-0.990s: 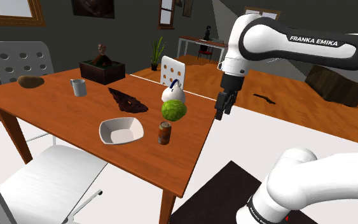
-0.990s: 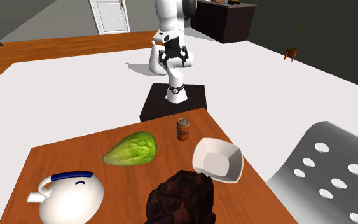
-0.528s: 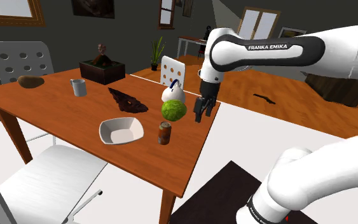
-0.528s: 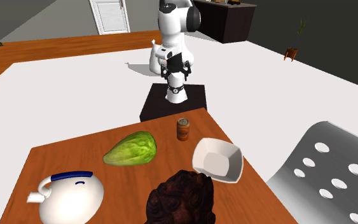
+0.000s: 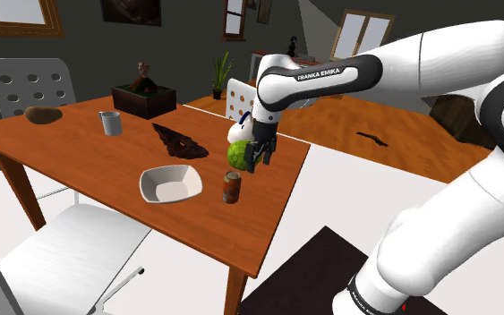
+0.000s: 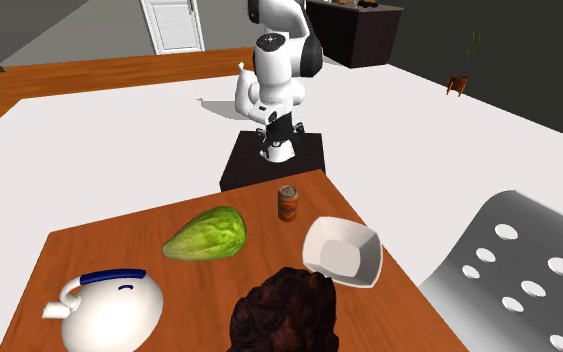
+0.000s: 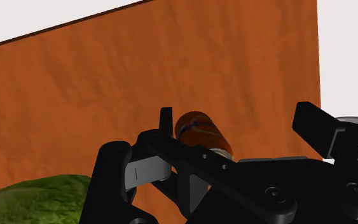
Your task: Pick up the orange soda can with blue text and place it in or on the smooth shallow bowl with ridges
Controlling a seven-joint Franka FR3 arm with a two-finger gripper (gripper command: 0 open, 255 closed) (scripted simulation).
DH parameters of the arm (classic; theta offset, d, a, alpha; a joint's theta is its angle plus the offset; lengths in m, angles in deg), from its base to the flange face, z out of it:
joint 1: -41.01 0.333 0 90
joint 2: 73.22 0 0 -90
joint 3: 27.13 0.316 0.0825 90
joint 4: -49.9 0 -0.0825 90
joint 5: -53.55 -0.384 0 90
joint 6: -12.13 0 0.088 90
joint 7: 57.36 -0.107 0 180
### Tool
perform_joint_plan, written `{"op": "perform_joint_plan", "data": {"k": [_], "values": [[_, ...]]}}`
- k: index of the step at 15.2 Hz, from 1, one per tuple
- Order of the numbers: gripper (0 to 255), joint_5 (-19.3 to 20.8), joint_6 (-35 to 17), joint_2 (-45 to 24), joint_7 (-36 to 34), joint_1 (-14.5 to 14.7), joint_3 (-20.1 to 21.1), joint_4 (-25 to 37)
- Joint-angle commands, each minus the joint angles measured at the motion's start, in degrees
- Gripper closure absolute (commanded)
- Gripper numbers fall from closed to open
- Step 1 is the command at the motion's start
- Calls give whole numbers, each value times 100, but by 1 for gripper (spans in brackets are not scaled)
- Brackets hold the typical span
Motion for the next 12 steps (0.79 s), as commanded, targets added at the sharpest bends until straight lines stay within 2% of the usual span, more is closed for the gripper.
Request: {"op": "perform_joint_plan", "data": {"k": [1,7,12], "values": [[0,16,-307,-491,-38,27,51,201],[0,136,-742,-1790,-147,87,136,1098],[0,129,-1117,-1918,-144,101,147,851]]}}
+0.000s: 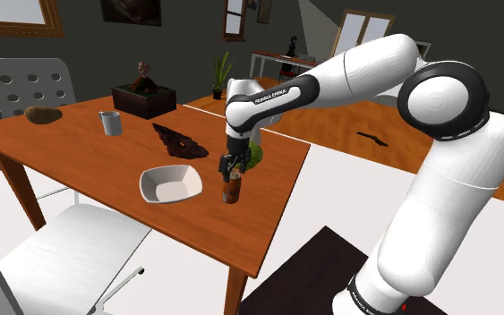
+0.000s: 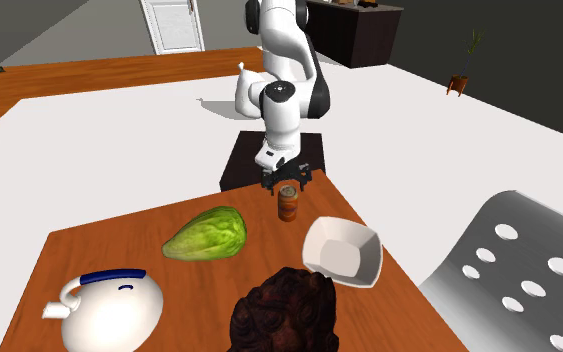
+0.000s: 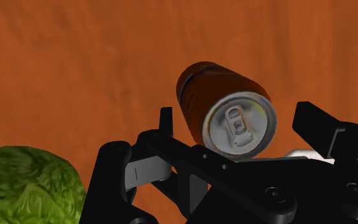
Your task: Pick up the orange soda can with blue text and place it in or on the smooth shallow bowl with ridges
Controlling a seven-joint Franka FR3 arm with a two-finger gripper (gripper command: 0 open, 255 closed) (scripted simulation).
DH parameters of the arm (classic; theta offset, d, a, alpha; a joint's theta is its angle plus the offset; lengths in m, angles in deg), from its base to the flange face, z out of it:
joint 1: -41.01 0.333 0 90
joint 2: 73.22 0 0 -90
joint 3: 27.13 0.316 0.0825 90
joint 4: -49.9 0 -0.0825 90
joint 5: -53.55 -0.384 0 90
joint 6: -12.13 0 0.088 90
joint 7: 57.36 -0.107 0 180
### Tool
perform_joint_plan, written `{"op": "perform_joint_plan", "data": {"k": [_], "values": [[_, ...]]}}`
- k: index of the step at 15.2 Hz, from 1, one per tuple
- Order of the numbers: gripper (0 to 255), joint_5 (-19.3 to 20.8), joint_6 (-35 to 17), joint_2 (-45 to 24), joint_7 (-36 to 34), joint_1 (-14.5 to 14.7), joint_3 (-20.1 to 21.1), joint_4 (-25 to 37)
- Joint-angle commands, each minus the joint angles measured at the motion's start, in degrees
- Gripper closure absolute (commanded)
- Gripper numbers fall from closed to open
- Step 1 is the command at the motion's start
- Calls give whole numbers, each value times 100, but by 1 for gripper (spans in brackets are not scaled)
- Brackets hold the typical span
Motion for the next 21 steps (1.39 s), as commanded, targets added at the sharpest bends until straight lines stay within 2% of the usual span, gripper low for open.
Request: {"op": "perform_joint_plan", "data": {"k": [1,10,11,21], "values": [[0,-3,-135,-55,-13,12,11,-76],[0,-5,-252,-102,-12,17,14,-145],[255,-5,-252,-102,-12,17,14,-145],[255,-5,-180,-63,-16,16,14,-113]]}}
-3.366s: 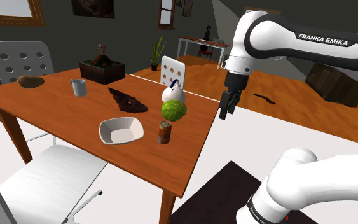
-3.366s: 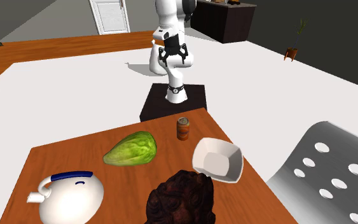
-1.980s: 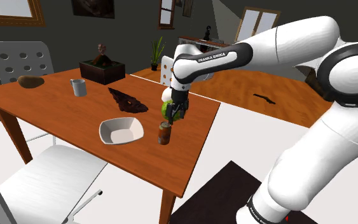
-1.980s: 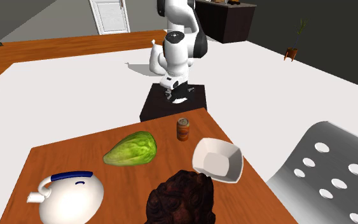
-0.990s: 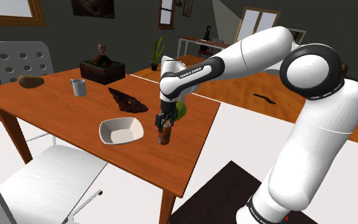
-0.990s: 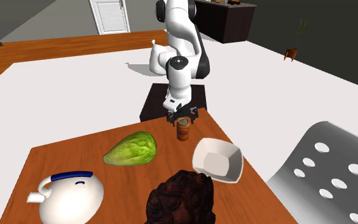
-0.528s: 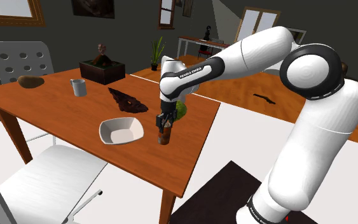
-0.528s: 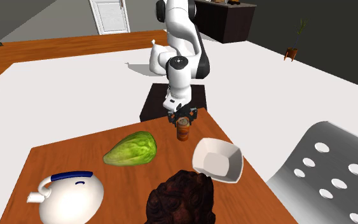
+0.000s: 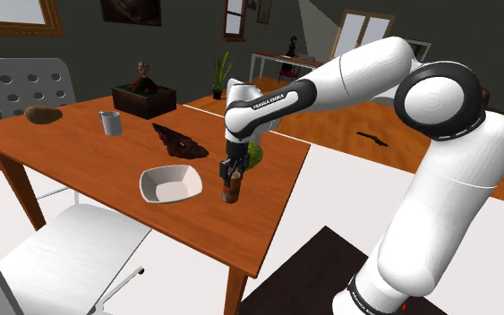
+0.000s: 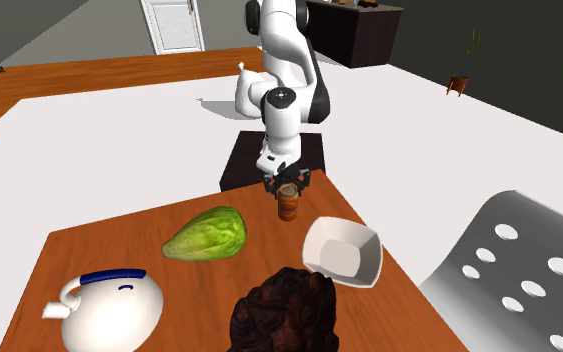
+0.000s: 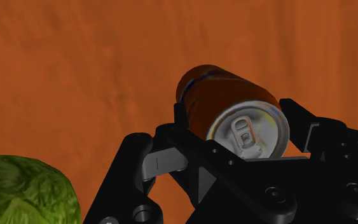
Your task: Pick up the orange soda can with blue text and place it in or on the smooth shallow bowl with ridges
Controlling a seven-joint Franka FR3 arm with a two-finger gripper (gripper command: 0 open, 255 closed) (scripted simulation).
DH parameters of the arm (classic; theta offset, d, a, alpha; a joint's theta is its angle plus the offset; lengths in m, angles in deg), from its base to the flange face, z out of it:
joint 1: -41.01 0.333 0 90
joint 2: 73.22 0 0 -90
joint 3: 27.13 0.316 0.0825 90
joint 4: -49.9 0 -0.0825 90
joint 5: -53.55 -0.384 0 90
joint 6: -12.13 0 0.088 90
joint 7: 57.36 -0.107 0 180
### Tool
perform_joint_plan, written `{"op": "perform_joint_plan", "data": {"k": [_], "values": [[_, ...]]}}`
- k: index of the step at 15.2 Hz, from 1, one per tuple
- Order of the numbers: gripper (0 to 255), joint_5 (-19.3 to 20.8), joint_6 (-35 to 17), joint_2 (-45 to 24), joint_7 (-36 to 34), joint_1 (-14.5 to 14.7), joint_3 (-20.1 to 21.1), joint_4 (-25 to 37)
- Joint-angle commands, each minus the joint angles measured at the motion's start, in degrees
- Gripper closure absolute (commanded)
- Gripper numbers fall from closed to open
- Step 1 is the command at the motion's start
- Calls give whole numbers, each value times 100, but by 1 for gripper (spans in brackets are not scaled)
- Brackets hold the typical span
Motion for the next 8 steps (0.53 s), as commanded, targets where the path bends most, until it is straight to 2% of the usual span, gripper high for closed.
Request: {"op": "perform_joint_plan", "data": {"k": [1,8], "values": [[255,0,116,60,-5,-1,-1,54],[255,5,629,293,-31,-7,-4,335]]}}
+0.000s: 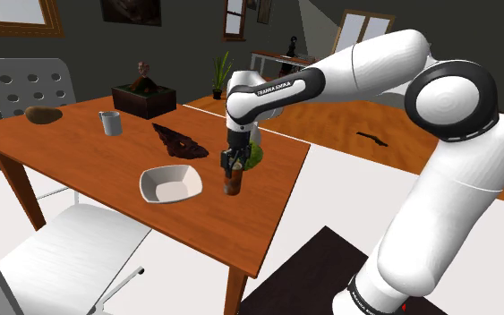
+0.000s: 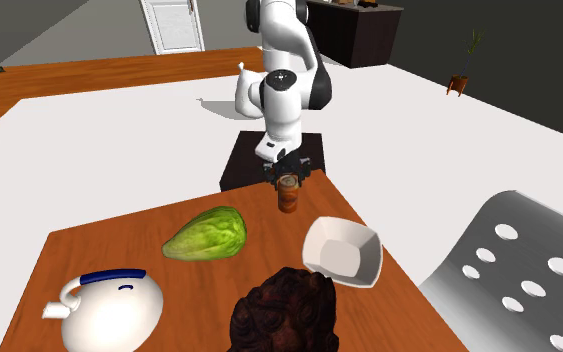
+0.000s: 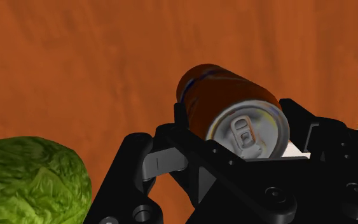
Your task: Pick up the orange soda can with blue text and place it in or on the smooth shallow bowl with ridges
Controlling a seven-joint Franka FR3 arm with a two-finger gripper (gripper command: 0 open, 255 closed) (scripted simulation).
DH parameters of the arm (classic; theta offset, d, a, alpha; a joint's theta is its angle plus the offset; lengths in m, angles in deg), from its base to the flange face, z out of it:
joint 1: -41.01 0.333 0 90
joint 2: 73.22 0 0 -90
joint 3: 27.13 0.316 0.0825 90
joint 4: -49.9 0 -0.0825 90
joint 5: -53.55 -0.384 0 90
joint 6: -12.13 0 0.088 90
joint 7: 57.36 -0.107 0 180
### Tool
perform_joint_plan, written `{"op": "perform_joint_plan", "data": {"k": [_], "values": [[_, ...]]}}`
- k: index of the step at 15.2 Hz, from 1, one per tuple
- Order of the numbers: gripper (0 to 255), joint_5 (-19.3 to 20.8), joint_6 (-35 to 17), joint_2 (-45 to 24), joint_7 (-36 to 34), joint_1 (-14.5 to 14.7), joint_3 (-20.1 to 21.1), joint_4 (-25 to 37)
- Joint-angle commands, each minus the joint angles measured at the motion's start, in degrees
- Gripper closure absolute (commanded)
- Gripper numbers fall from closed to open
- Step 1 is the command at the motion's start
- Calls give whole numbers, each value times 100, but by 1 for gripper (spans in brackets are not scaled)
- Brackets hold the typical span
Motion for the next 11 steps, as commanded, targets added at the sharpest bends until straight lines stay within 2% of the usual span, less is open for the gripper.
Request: {"op": "perform_joint_plan", "data": {"k": [1,11], "values": [[255,1,149,57,-13,1,2,94],[255,8,891,284,-52,-6,-5,610]]}}
